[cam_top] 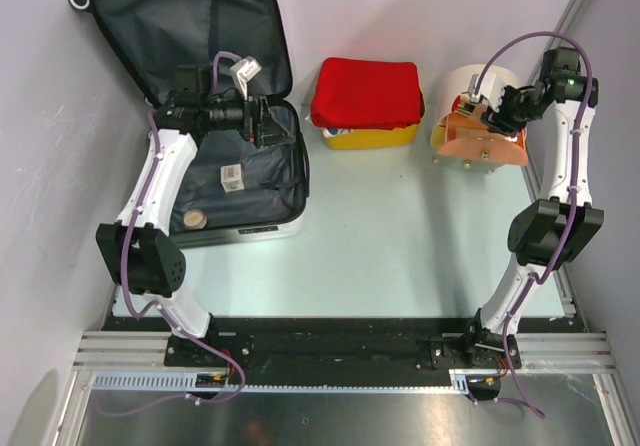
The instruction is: Open, take out, and arrange the luggage
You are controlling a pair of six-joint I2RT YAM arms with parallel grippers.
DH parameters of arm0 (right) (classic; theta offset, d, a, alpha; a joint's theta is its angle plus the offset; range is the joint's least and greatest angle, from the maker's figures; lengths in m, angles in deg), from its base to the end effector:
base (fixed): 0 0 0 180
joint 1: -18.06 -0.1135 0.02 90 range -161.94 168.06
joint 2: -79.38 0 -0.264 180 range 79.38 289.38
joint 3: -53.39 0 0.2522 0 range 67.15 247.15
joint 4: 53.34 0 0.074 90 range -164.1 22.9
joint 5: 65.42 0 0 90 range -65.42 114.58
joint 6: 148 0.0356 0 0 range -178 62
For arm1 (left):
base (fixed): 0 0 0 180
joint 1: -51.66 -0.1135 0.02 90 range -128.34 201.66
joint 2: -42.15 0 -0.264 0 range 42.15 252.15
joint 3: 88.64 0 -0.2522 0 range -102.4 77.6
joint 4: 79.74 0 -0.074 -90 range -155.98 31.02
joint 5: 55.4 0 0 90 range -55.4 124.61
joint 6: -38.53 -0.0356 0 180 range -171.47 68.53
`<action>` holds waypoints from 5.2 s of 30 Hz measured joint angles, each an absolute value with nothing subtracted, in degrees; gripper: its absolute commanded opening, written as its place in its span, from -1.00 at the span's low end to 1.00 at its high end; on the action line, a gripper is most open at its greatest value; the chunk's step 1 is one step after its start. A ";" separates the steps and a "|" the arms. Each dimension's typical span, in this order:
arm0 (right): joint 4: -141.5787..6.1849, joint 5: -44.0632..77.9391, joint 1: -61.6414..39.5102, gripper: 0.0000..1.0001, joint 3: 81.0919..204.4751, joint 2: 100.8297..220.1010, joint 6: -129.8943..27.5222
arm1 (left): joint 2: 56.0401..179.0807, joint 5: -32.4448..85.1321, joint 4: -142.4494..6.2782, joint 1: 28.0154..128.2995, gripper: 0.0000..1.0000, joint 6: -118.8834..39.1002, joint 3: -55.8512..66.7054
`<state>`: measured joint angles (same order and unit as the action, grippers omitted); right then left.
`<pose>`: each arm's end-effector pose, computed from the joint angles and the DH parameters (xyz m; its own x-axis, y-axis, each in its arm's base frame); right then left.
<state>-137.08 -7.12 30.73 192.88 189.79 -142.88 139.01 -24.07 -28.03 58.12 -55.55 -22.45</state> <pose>0.3873 -0.0679 0.3984 0.0385 -0.8772 -0.4786 -0.8025 0.2582 -0.5379 0.3630 -0.0717 0.3964 -0.5113 0.0951 -0.8541 0.7942 0.4320 -0.4273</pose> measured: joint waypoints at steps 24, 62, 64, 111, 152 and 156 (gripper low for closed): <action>-133.84 -7.21 32.91 0.48 198.50 191.54 -144.15 | 138.75 -23.94 -30.91 58.42 0.90 -54.30 -22.48; -92.16 -3.98 29.57 -0.14 152.36 172.75 -103.91 | 139.34 -20.55 -31.28 52.96 0.99 -53.43 -20.79; -88.31 -2.97 29.26 -0.08 152.42 174.84 -102.71 | 139.34 -19.90 -31.20 52.39 0.99 -53.56 -20.40; -36.64 6.12 33.57 0.12 123.53 180.75 -20.46 | 136.15 -11.96 -35.46 49.31 0.99 -54.61 -10.94; -43.92 0.59 34.31 -1.00 124.60 178.49 -17.73 | 136.72 -5.71 -35.48 49.11 0.96 -56.64 -9.34; -47.35 0.37 34.31 -0.98 120.40 173.03 -18.28 | 137.79 -3.35 -35.46 49.09 0.96 -57.08 -9.32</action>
<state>-47.35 0.37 34.31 120.40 173.03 -18.28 137.79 -3.35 -35.46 49.09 -57.08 -9.32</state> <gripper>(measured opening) 0.255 0.983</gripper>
